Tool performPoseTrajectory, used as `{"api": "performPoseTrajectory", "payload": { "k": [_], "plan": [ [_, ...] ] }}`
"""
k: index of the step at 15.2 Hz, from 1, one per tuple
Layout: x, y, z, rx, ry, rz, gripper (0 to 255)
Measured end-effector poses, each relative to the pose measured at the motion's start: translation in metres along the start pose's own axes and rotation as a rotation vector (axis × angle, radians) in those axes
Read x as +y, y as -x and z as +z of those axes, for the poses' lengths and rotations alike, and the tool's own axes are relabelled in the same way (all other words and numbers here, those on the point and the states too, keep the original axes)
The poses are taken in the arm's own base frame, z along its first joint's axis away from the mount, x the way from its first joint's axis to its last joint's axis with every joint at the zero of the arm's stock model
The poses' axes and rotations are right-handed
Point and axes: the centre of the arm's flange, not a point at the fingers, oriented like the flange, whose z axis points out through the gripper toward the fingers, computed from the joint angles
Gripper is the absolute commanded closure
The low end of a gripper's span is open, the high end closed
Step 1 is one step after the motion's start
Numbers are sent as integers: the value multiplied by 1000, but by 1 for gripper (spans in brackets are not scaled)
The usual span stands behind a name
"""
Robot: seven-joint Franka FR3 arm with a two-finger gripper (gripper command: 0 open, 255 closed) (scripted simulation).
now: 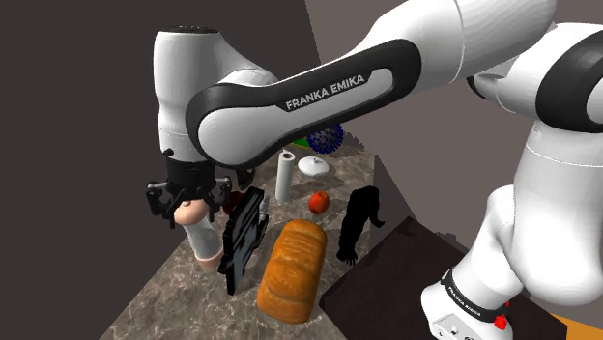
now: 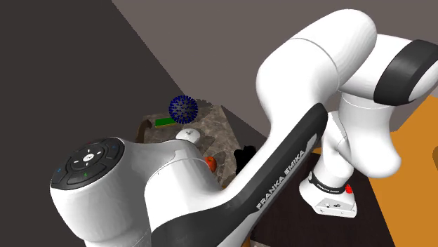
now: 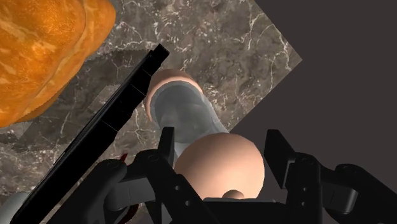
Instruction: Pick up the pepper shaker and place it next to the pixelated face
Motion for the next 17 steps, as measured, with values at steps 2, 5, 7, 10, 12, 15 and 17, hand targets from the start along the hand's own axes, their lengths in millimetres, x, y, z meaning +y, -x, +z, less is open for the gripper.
{"api": "performPoseTrajectory", "payload": {
  "k": [2,5,7,10,12,15,17],
  "plan": [
    [1,0,10,0,0,0,255],
    [2,0,26,0,0,0,255],
    [3,0,36,0,0,0,255],
    [3,-1,46,5,-9,-3,255],
    [4,0,58,4,-8,-2,255],
    [8,0,77,1,-1,0,255],
    [8,0,88,0,0,0,255]
  ]
}}
